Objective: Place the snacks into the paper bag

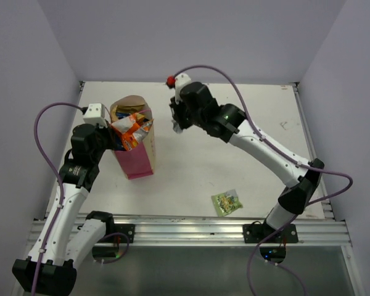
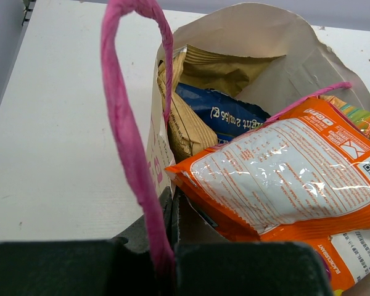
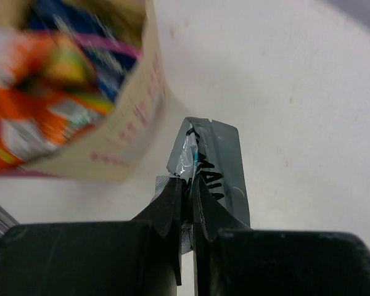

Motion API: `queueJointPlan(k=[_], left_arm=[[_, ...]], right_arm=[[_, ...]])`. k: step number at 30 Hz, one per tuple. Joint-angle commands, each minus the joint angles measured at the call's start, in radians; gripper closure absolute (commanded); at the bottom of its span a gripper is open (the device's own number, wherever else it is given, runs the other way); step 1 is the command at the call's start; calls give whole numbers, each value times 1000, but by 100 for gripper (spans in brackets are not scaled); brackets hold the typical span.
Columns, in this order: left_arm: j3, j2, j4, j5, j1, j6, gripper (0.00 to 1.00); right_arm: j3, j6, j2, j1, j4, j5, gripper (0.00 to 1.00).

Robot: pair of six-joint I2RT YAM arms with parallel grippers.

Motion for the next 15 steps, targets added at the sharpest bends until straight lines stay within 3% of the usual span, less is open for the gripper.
queueJointPlan(k=[1, 7, 11, 15], left_arm=[[10, -4, -6, 9, -7, -11, 100], [12, -19, -21, -1, -7, -15, 100], [18, -27, -43, -12, -7, -15, 100], [23, -36, -58, -21, -7, -12, 100]], right_arm=[[233, -43, 85, -2, 81, 8, 100], [572, 61, 321, -8, 190, -241, 100], [556, 181, 447, -2, 299, -375, 100], [536, 170, 498, 38, 298, -381, 100]])
